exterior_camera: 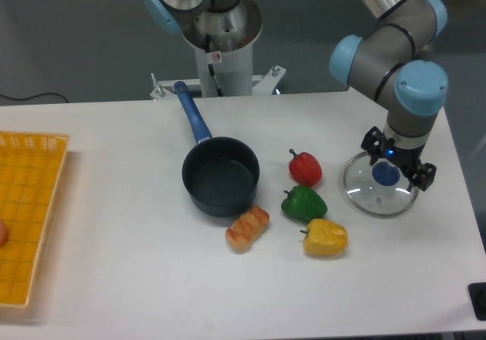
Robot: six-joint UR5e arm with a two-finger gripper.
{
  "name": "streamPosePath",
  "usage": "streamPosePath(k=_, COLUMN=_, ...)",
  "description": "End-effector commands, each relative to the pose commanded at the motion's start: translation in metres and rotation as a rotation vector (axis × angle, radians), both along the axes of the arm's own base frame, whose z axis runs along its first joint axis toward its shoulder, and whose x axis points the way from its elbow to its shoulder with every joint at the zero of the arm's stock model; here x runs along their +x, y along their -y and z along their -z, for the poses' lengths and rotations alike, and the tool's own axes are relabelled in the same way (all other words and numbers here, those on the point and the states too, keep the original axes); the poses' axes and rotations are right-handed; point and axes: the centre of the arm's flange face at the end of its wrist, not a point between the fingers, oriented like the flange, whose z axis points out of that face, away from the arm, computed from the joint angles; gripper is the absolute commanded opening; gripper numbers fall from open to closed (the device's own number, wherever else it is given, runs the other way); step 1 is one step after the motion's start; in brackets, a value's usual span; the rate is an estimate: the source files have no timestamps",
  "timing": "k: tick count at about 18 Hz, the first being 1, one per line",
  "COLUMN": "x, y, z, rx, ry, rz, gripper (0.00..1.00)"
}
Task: Pick up the green chilies
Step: 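Move the gripper from beside the glass lid toward the green pepper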
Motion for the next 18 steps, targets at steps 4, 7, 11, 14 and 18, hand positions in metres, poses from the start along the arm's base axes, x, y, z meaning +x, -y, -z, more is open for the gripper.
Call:
streamPosePath(k=4, x=0.002, y=-0.004, z=-0.002, rx=0.008, ry=-0.004, rz=-0.033, gripper=1.0)
streamPosePath(k=7, x=0.016, y=-0.023, z=0.004, rx=0.01, ry=0.005, rz=-0.12, gripper=1.0)
streamPosePath(k=11, x=0.034, y=-0.025, z=-0.011, rx=0.024, ry=-0.009, rz=-0.185, gripper=1.0)
streamPosePath(k=14, x=0.056, y=-0.031, z=-0.006, rx=0.028, ry=0.006, rz=-0.279, gripper=1.0)
streamPosePath(k=18, x=0.083, y=-0.055, z=0.005, rx=0.042, ry=0.036, rz=-0.428, gripper=1.0)
